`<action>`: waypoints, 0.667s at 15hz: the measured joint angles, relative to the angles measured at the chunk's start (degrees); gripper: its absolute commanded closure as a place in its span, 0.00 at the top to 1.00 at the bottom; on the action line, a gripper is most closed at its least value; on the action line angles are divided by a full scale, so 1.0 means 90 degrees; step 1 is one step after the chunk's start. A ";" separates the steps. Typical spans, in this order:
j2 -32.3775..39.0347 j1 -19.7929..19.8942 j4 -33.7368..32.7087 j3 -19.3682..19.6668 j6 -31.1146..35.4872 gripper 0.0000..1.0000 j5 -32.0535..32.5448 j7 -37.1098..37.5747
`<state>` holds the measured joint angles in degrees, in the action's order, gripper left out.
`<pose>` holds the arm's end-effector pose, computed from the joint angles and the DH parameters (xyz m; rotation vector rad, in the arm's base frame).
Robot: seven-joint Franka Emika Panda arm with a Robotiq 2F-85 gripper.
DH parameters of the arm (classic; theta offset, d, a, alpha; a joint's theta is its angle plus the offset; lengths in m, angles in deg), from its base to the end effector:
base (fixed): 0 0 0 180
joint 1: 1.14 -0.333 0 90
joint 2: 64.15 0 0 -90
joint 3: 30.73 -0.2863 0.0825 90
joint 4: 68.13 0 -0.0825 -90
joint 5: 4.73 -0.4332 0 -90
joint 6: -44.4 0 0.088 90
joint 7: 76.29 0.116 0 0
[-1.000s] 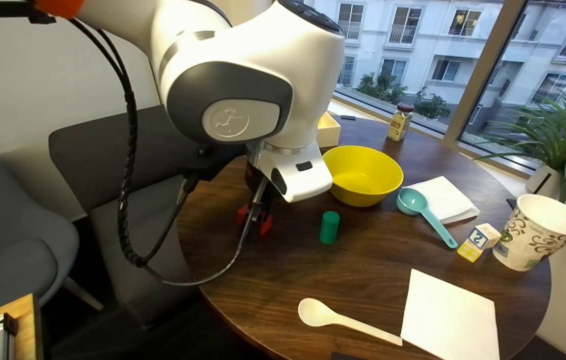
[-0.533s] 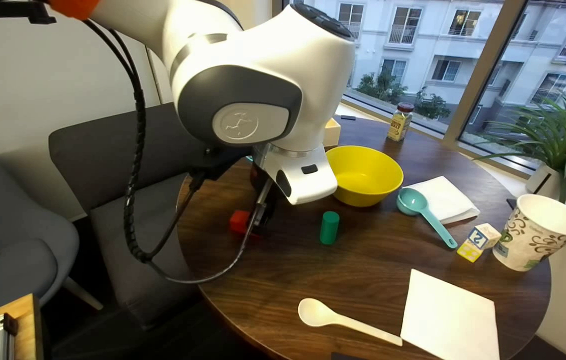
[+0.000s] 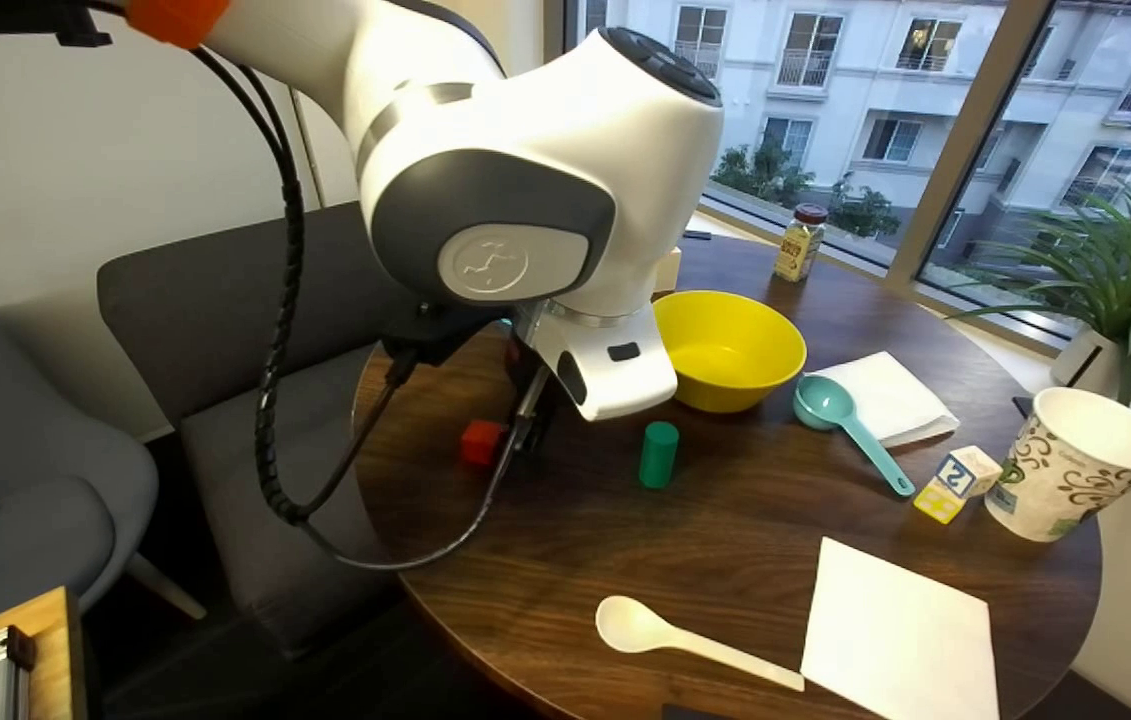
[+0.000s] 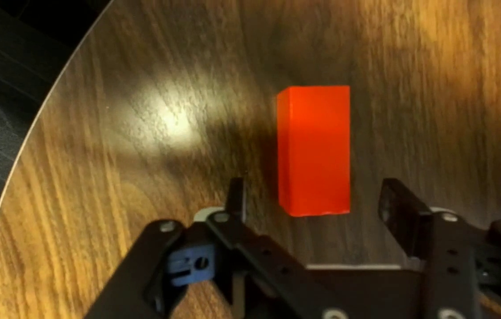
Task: Position the orange block upright
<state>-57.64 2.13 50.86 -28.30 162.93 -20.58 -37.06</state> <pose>0.5883 -0.0423 0.2997 -2.6306 1.3226 0.2687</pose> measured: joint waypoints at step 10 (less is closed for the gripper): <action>0.0268 0.0133 -0.0212 0.0190 -0.0669 0.27 -0.0607 -0.0136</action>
<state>-55.23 3.32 48.95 -26.59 156.91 -26.05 -38.29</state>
